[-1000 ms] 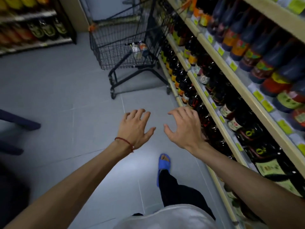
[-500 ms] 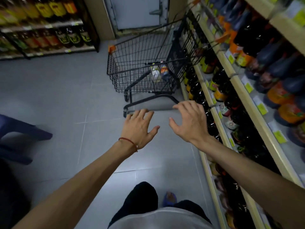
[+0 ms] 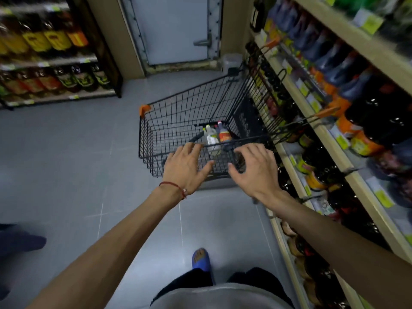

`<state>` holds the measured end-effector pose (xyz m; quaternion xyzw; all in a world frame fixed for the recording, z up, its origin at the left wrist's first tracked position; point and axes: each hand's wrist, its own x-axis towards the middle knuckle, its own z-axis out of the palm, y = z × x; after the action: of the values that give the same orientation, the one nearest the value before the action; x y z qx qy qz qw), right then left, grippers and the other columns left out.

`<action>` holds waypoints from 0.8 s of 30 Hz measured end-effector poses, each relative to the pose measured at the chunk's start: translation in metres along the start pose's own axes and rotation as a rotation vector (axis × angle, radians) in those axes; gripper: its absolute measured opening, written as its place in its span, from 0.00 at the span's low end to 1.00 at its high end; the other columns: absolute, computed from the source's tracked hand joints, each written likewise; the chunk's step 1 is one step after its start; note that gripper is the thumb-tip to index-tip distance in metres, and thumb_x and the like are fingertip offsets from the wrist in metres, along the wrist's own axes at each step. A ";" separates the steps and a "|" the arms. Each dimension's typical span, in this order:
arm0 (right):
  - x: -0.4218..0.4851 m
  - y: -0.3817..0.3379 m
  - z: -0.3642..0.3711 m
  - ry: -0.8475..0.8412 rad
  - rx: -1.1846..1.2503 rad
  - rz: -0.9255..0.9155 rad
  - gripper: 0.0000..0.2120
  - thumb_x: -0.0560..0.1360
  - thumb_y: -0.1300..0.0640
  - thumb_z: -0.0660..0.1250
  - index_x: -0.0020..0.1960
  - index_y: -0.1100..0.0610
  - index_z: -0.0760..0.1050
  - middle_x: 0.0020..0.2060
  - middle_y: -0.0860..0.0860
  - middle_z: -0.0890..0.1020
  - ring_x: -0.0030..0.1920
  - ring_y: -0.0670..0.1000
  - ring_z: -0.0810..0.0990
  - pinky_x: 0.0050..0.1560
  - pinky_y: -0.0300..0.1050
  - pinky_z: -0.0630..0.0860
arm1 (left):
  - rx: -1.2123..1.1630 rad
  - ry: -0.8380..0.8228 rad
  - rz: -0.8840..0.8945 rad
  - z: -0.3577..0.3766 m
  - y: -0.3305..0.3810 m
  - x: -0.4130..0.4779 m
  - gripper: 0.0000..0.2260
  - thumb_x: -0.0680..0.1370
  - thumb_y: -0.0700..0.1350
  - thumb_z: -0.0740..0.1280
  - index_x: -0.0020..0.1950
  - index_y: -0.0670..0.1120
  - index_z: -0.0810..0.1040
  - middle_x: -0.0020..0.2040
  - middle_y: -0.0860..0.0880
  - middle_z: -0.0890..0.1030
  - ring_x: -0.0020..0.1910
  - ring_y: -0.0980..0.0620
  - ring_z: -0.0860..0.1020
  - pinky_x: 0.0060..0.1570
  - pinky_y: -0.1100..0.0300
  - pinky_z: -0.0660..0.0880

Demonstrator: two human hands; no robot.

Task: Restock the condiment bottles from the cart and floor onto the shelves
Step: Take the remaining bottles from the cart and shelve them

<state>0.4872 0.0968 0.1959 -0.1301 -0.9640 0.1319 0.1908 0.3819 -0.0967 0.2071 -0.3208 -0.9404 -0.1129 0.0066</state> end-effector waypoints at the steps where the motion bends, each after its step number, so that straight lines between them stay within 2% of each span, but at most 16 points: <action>1: 0.018 -0.001 0.004 -0.004 -0.002 0.017 0.21 0.74 0.40 0.63 0.59 0.52 0.79 0.53 0.49 0.81 0.57 0.54 0.77 0.59 0.53 0.71 | -0.004 0.002 0.005 -0.003 -0.007 0.019 0.28 0.81 0.67 0.52 0.72 0.50 0.69 0.60 0.48 0.75 0.57 0.45 0.75 0.57 0.46 0.75; 6: 0.100 0.004 0.026 -0.045 -0.022 0.089 0.23 0.74 0.39 0.63 0.61 0.53 0.79 0.55 0.50 0.81 0.59 0.55 0.76 0.59 0.55 0.71 | -0.058 0.011 0.014 -0.007 -0.033 0.096 0.28 0.82 0.66 0.55 0.73 0.49 0.69 0.59 0.48 0.75 0.56 0.48 0.75 0.56 0.48 0.74; 11: 0.176 0.032 0.061 -0.108 0.048 0.184 0.21 0.77 0.41 0.69 0.64 0.53 0.79 0.59 0.51 0.81 0.62 0.56 0.76 0.62 0.54 0.71 | -0.074 -0.019 -0.001 0.012 -0.053 0.175 0.25 0.82 0.64 0.56 0.71 0.49 0.70 0.59 0.48 0.76 0.56 0.47 0.75 0.57 0.48 0.74; 16: 0.243 0.078 0.113 -0.143 0.096 0.202 0.21 0.75 0.41 0.66 0.59 0.55 0.80 0.54 0.52 0.82 0.58 0.57 0.77 0.55 0.53 0.72 | -0.076 -0.087 -0.081 0.047 -0.062 0.255 0.27 0.82 0.66 0.55 0.75 0.51 0.66 0.63 0.48 0.75 0.62 0.47 0.74 0.62 0.47 0.73; 18: 0.270 0.097 0.135 -0.187 0.102 0.203 0.18 0.76 0.42 0.69 0.58 0.54 0.80 0.52 0.52 0.81 0.56 0.57 0.77 0.53 0.52 0.71 | -0.087 -0.131 -0.132 0.063 -0.064 0.282 0.28 0.81 0.66 0.55 0.75 0.51 0.66 0.65 0.48 0.75 0.63 0.46 0.74 0.63 0.46 0.73; 24: 0.323 0.145 0.187 -0.366 0.150 0.232 0.17 0.79 0.45 0.68 0.61 0.55 0.79 0.56 0.53 0.81 0.59 0.57 0.76 0.57 0.52 0.72 | -0.117 -0.268 -0.274 0.114 -0.051 0.343 0.26 0.81 0.64 0.58 0.74 0.51 0.67 0.64 0.49 0.75 0.62 0.46 0.75 0.60 0.47 0.74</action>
<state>0.1525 0.2910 0.0924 -0.1995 -0.9486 0.2457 0.0054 0.0853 0.0954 0.1143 -0.2016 -0.9596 -0.1235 -0.1528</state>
